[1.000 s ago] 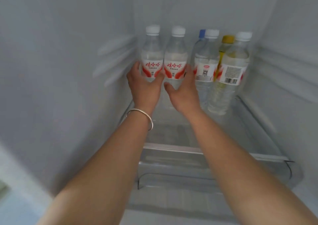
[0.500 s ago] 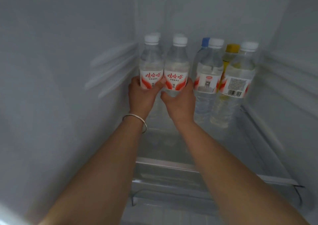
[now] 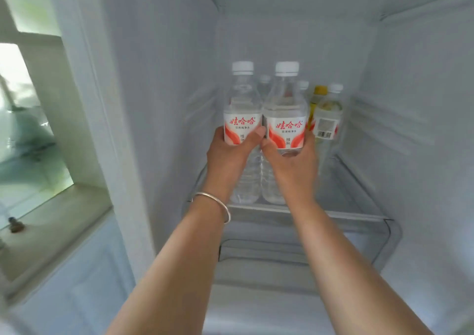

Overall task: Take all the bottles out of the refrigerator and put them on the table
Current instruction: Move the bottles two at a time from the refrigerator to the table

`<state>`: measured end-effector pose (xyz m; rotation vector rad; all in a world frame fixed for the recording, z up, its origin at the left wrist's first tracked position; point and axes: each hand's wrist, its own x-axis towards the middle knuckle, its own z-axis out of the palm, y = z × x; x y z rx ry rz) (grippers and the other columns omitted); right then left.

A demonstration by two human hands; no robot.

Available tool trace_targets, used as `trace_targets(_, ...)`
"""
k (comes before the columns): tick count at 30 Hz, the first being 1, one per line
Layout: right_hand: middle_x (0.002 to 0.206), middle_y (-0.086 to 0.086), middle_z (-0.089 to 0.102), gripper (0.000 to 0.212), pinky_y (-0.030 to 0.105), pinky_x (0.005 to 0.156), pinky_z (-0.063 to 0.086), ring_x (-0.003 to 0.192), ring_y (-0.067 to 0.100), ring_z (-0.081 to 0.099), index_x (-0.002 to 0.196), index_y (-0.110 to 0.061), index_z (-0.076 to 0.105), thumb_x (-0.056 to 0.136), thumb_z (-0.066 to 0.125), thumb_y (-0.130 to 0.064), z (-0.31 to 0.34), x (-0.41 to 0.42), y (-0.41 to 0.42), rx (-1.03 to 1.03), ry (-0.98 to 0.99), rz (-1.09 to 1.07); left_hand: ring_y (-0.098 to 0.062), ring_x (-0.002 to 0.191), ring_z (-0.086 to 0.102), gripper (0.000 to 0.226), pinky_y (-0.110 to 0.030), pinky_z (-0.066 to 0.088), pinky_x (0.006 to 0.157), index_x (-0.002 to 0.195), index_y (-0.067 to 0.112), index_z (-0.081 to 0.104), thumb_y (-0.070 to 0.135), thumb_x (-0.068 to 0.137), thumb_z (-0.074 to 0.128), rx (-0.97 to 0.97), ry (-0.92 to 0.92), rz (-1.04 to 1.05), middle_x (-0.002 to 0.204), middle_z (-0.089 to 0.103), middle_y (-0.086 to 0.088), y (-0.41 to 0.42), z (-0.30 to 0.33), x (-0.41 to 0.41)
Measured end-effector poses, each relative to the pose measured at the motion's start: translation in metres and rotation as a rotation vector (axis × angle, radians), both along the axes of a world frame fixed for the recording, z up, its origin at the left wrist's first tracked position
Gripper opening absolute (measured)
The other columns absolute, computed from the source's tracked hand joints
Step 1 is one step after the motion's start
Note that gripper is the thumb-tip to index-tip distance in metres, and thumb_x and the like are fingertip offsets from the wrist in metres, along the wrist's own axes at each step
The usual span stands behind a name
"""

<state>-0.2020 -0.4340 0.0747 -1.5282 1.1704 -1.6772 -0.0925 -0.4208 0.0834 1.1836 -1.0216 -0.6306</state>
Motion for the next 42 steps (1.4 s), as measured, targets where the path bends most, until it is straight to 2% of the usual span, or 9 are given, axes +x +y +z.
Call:
trace_targets(4,0.092,-0.024,0.064,0.058,0.009,0.069,0.047,0.081,-0.013,0.062,0.118,-0.03,0.051,0.068,0.08,-0.038,-0.009,-0.013,0.076,-0.003,-0.034,-0.05,-0.01,0.093,0.07,0.063,-0.039,0.057,0.088,0.112,0.022,0.058,0.05,0.059,0.078,-0.014,0.033,-0.167,0.102,0.073,0.006,0.068,-0.009,-0.006)
trace_targets(9,0.085,-0.018,0.066,0.045,0.016,0.067,0.05,0.077,-0.005,0.065,0.097,-0.035,0.052,0.065,0.083,-0.037,-0.029,-0.026,0.185,-0.009,-0.058,-0.197,-0.011,0.091,0.071,0.06,-0.037,0.056,0.088,0.104,0.024,0.063,0.052,0.054,0.077,0.006,0.031,-0.333,0.097,0.074,0.004,0.156,-0.032,-0.019)
trace_targets(16,0.088,-0.025,0.062,0.047,0.021,0.074,0.052,0.084,-0.002,0.064,0.097,-0.041,0.05,0.062,0.079,-0.05,-0.06,-0.049,0.321,0.092,-0.096,-0.368,-0.012,0.091,0.071,0.061,-0.04,0.057,0.088,0.104,0.024,0.064,0.053,0.052,0.078,0.071,0.031,-0.531,0.097,0.074,0.004,0.269,-0.062,-0.049)
trace_targets(20,0.085,-0.03,0.059,0.044,0.018,0.072,0.049,0.081,-0.004,0.063,0.089,-0.047,0.049,0.057,0.079,-0.055,-0.068,-0.069,0.378,0.11,-0.083,-0.474,-0.01,0.089,0.071,0.067,-0.028,0.057,0.078,0.107,0.021,0.063,0.053,0.052,0.082,0.075,0.073,-0.634,0.097,0.075,0.003,0.319,-0.074,-0.075)
trace_targets(22,0.086,-0.029,0.06,0.042,0.022,0.075,0.051,0.083,-0.002,0.063,0.091,-0.046,0.049,0.061,0.079,-0.051,-0.076,-0.087,0.409,0.121,-0.074,-0.559,-0.008,0.087,0.071,0.067,-0.023,0.057,0.074,0.107,0.021,0.063,0.056,0.053,0.081,0.075,0.064,-0.705,0.095,0.075,0.004,0.344,-0.079,-0.094)
trace_targets(26,0.094,-0.021,0.061,0.053,0.021,0.077,0.05,0.086,0.001,0.063,0.107,-0.036,0.05,0.065,0.081,-0.041,-0.083,-0.121,0.466,0.135,-0.082,-0.674,-0.011,0.09,0.071,0.063,-0.033,0.058,0.083,0.106,0.028,0.063,0.062,0.055,0.074,0.092,0.041,-0.804,0.098,0.075,0.005,0.388,-0.091,-0.135)
trace_targets(31,0.089,-0.021,0.063,0.046,0.016,0.072,0.047,0.085,-0.003,0.063,0.101,-0.034,0.051,0.067,0.082,-0.03,-0.088,-0.171,0.533,0.131,-0.125,-0.804,-0.008,0.087,0.071,0.046,-0.032,0.056,0.082,0.1,0.031,0.063,0.052,0.062,0.079,0.103,0.011,-0.92,0.093,0.075,0.009,0.442,-0.091,-0.194)
trace_targets(38,0.088,-0.016,0.063,0.052,0.02,0.07,0.048,0.083,0.005,0.063,0.107,-0.024,0.055,0.065,0.082,-0.037,-0.1,-0.261,0.649,0.182,-0.153,-1.04,-0.009,0.091,0.071,0.05,-0.035,0.056,0.086,0.105,0.029,0.064,0.055,0.064,0.076,0.122,-0.061,-1.119,0.098,0.075,0.008,0.543,-0.1,-0.296)
trace_targets(42,0.084,-0.019,0.058,0.052,0.014,0.064,0.041,0.077,0.005,0.058,0.11,-0.022,0.054,0.067,0.08,-0.036,-0.11,-0.322,0.732,0.243,-0.162,-1.13,-0.01,0.091,0.071,0.049,-0.027,0.055,0.08,0.107,0.025,0.064,0.049,0.068,0.078,0.178,-0.081,-1.201,0.097,0.075,0.006,0.619,-0.113,-0.362)
